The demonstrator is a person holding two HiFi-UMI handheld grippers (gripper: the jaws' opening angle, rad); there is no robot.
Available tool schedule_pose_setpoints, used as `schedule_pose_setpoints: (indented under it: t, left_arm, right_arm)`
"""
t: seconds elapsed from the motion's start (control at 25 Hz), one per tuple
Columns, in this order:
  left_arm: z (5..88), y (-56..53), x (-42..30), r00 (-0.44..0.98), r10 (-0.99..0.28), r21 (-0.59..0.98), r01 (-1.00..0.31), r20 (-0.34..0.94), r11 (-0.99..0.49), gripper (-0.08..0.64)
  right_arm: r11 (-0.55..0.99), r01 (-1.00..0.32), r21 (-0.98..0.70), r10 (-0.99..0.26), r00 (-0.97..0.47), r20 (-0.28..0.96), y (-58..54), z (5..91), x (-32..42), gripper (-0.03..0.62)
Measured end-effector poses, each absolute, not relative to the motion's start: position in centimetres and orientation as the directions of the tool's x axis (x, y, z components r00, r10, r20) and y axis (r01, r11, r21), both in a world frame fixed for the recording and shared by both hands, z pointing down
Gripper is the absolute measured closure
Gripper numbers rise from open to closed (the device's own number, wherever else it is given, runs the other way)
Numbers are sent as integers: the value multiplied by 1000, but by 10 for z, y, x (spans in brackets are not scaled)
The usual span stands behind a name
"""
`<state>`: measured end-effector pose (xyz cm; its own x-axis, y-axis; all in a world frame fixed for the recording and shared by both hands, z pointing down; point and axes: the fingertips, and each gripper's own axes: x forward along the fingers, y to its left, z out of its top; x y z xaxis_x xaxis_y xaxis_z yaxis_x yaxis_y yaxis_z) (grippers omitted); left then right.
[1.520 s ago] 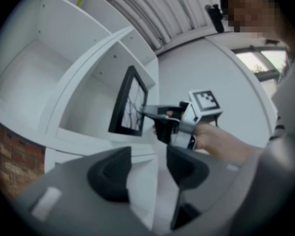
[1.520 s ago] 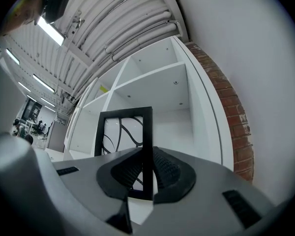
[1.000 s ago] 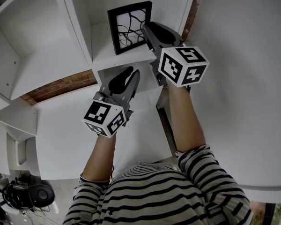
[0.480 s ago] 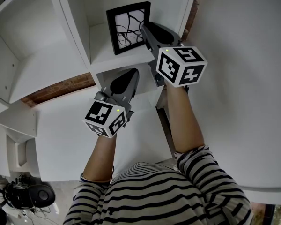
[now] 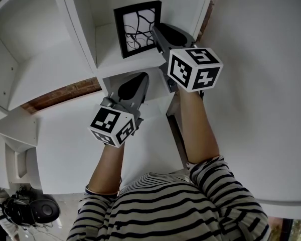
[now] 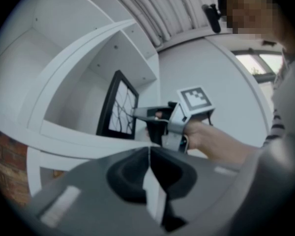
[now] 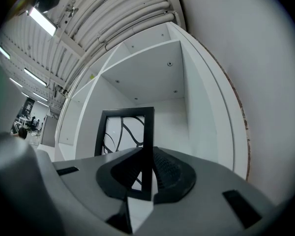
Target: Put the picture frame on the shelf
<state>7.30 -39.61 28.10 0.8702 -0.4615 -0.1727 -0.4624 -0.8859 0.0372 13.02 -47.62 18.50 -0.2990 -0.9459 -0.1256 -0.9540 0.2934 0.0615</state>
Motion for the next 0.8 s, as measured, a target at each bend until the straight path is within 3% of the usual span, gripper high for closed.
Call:
schedule_pose_setpoints:
  t: [0.8]
  left_arm:
    - [278,-395,73,869,-462,33,-464,-176,-885,548]
  right_arm:
    - [297,-952,72,-950,-303,-80,-479,189,130,532]
